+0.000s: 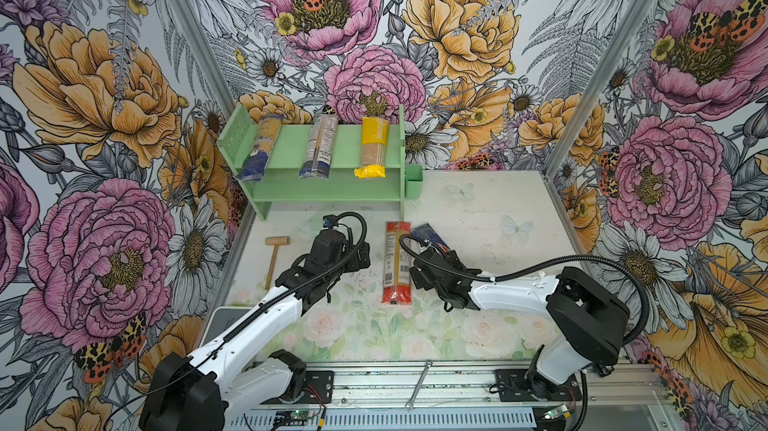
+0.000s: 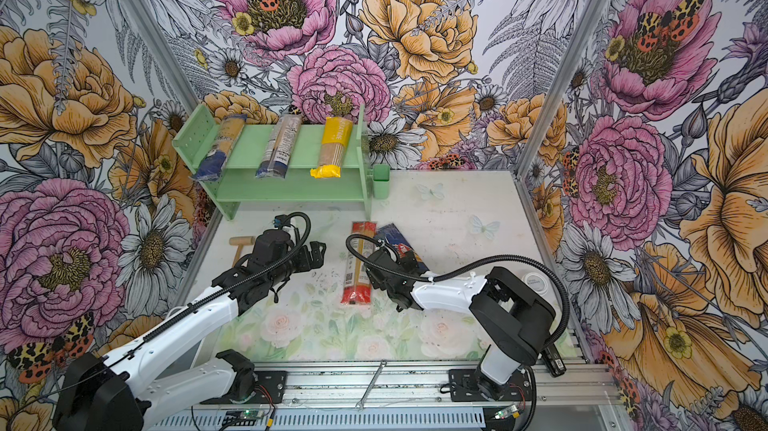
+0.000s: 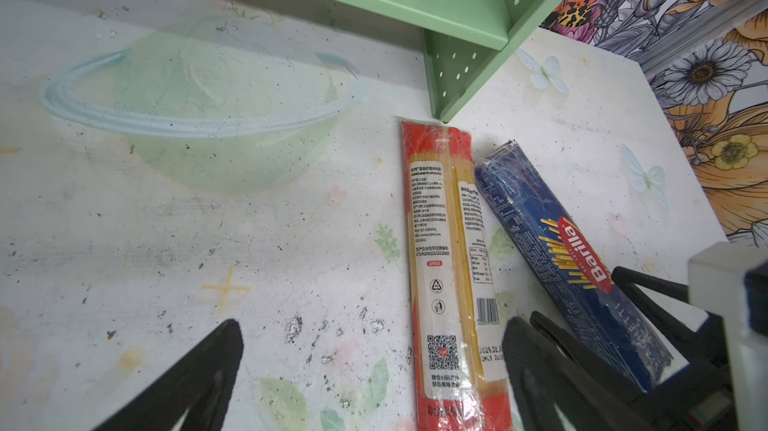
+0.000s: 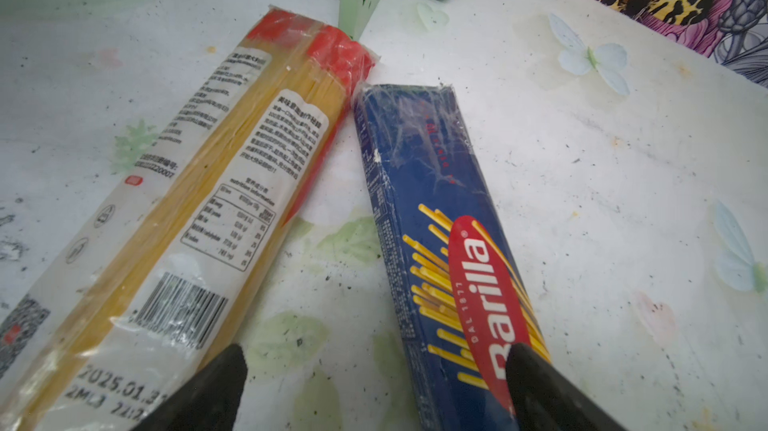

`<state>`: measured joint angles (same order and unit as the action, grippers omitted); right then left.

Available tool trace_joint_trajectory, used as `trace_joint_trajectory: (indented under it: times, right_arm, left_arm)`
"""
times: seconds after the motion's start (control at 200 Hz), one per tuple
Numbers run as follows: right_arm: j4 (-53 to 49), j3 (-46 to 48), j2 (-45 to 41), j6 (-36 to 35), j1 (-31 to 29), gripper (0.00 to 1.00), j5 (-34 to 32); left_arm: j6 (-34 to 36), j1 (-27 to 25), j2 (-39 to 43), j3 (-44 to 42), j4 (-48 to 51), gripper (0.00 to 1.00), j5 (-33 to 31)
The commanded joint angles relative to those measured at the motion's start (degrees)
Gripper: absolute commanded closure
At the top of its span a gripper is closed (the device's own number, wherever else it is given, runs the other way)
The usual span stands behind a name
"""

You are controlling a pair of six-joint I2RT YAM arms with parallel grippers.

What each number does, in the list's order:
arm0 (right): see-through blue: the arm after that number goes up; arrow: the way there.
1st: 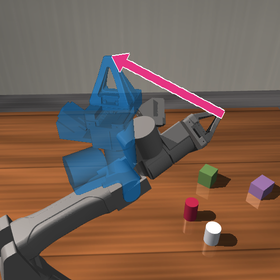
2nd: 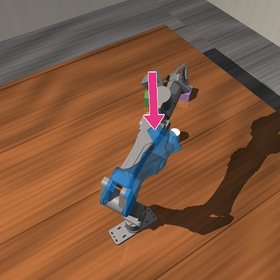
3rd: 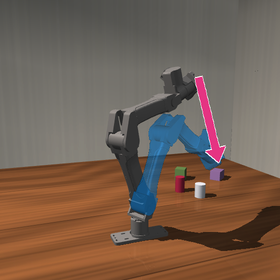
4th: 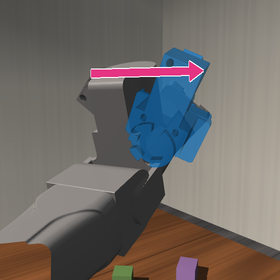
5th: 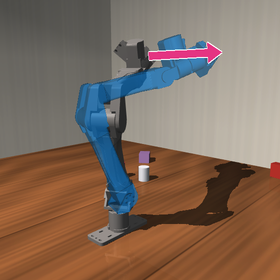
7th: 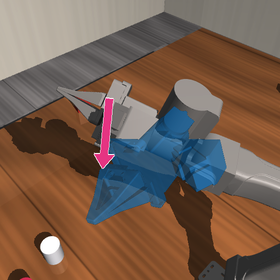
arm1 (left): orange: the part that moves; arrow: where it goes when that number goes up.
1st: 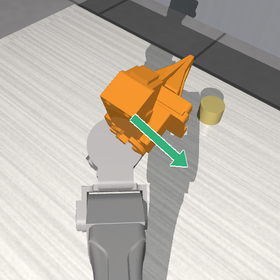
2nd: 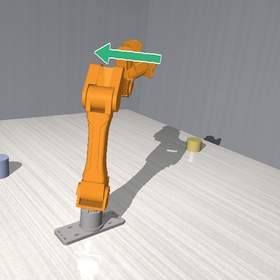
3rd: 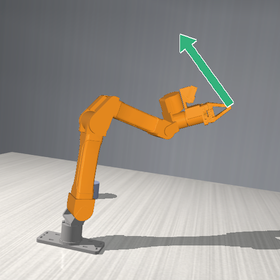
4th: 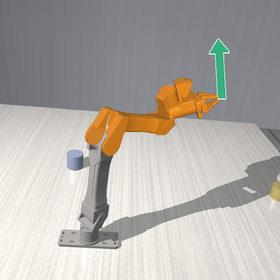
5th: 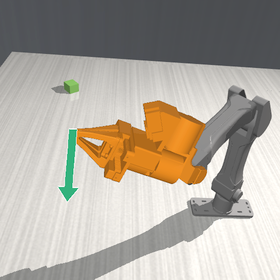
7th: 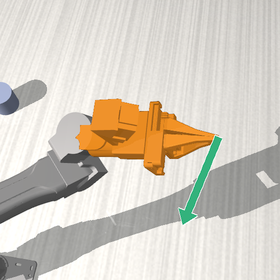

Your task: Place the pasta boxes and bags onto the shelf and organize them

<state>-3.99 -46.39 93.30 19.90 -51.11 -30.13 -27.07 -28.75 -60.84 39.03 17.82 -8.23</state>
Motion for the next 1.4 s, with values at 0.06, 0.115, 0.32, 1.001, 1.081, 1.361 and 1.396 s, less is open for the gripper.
trace_joint_trajectory:
  times: [0.06,0.115,0.32,1.001,1.081,1.361,1.396]
  right_arm:
    - [0.0,-1.9,3.7,0.0,-1.7,0.01,-0.7]
    - [0.0,-2.7,4.9,0.0,-2.2,0.01,-0.5]
    - [-0.1,-7.0,8.6,-0.2,-4.5,0.01,0.9]
    - [-2.7,0.5,-8.8,-3.5,1.3,0.01,7.2]
    - [-3.6,2.5,-12.7,-3.6,3.6,0.0,7.4]
    - [-5.1,7.2,-21.9,-3.5,10.1,0.0,7.9]
    - [-5.2,7.2,-22.2,-3.4,10.5,0.0,8.3]
  left_arm:
    - [0.4,-0.5,-1.2,-1.0,-1.3,0.01,0.9]
    - [0.3,-0.5,-1.3,-1.1,-1.2,0.01,0.8]
    - [-0.1,-0.6,-0.5,-2.1,-1.2,0.01,0.8]
    - [5.5,-3.0,-4.5,-3.6,-5.9,0.01,6.8]
    - [6.0,-3.5,-4.3,-3.8,-6.0,0.01,6.8]
    - [6.5,-5.7,-6.2,-3.9,-6.6,0.01,8.0]
    - [6.7,-6.1,-6.8,-3.8,-6.8,0.01,8.2]
